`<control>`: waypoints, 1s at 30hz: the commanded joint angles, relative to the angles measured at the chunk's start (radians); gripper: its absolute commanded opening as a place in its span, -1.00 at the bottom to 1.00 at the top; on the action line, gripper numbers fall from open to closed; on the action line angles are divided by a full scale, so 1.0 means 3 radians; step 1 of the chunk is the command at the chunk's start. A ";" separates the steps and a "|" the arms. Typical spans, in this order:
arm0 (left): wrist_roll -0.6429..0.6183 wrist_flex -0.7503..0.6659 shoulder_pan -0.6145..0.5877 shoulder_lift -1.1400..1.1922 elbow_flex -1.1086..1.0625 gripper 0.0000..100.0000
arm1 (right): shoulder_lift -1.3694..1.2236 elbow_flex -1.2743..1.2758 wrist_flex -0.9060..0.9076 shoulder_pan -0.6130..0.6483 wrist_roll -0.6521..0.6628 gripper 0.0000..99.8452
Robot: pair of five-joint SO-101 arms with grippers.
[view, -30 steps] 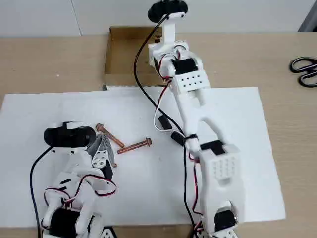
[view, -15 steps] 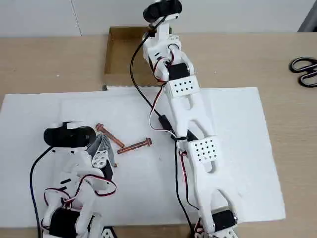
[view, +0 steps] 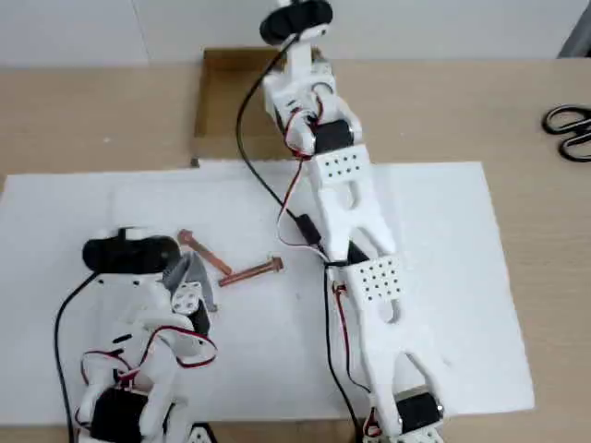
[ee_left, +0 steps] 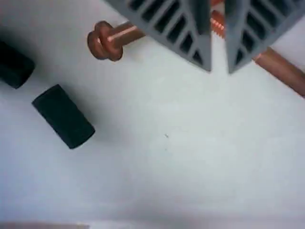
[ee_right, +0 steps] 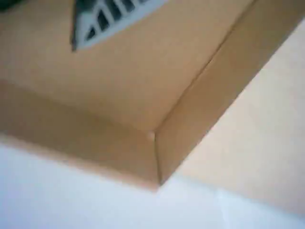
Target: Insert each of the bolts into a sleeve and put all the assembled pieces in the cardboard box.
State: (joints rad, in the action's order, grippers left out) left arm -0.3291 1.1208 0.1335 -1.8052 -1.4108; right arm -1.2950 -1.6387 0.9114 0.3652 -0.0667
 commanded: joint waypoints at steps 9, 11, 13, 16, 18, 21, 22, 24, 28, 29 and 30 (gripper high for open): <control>0.0026 -0.0015 -0.0015 -0.0015 0.0008 -0.99 | 0.1179 -0.0143 0.2304 0.0100 0.0056 -0.47; 0.0026 -0.0020 -0.0015 -0.0015 0.0008 -0.99 | 0.1235 -0.0143 0.2683 0.0171 0.0056 -0.47; 0.0026 -0.0020 -0.0015 -0.0020 0.0008 -0.99 | 0.1250 -0.0066 0.2785 0.0197 0.0041 -0.47; 0.0026 -0.0020 -0.0015 -0.0020 0.0018 -0.99 | 0.1383 0.0240 0.2790 0.0222 0.0036 -0.47; 0.0026 -0.0020 -0.0015 -0.0020 0.0023 -0.99 | 0.1557 0.0604 0.2800 0.0274 0.0036 -0.47; 0.0026 -0.0020 -0.0015 -0.0026 0.0028 -0.99 | 0.2002 0.1371 0.2790 0.0315 0.0051 -0.47; 0.0026 -0.0020 -0.0015 -0.0026 0.0028 -0.99 | 0.2176 0.1667 0.2785 0.0315 0.0051 -0.47; 0.0026 -0.0020 -0.0015 -0.0026 0.0028 -0.99 | 0.2493 0.2235 0.2775 0.0315 0.0051 -0.47; 0.0031 -0.0020 -0.0015 -0.0026 0.0033 -0.99 | 0.2908 0.3151 0.2754 0.0304 0.0051 -0.47; 0.0031 -0.0020 -0.0015 -0.0026 0.0033 -0.99 | 0.2974 0.3284 0.2754 0.0299 0.0056 -0.47; 0.0031 -0.0020 -0.0015 -0.0026 0.0033 -0.99 | 0.3025 0.3381 0.2754 0.0294 0.0056 -0.47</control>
State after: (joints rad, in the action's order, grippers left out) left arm -0.3291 1.1208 0.1335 -1.8052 -1.4108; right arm -0.4956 -0.7288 1.7292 0.4557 -0.0637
